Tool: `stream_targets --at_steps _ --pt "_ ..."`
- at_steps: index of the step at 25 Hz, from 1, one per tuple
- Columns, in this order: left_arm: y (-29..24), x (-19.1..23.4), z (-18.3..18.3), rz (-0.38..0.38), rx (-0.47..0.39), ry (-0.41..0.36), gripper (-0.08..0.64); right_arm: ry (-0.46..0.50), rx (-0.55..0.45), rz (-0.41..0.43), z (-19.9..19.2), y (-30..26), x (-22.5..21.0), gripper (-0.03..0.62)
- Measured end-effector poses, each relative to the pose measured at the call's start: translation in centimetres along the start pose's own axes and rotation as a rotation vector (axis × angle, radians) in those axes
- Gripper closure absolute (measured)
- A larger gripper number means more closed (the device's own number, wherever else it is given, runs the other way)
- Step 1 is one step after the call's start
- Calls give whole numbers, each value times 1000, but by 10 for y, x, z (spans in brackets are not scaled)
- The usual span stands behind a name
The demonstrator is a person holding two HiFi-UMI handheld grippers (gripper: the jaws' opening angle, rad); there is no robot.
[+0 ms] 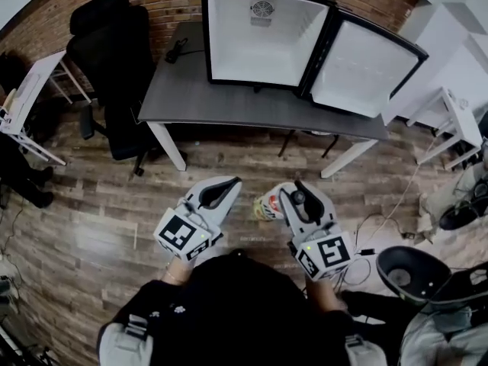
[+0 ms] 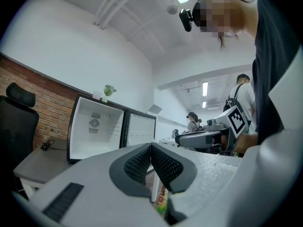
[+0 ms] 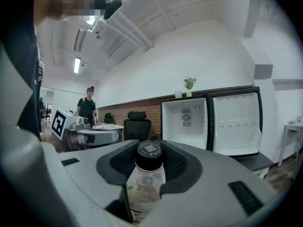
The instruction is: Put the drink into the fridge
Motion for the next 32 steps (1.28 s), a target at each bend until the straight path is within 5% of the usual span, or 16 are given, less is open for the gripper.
stream_targets --at_steps 13,32 --pt "-30 16 -15 -104 10 39 557 -30 18 -111 -3 -2 -19 453" --pt "-122 63 -17 42 54 1 557 -39 2 36 21 -72 -124 453"
Point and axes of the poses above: the fingertips, and each gripper's own axes: y backward along the fingers, x to its left, z out of its top, the point moved 1 cm from there along y, backward along the fingers, and after that the axes turned 8 degrees about -y, right-handed, at the moved point
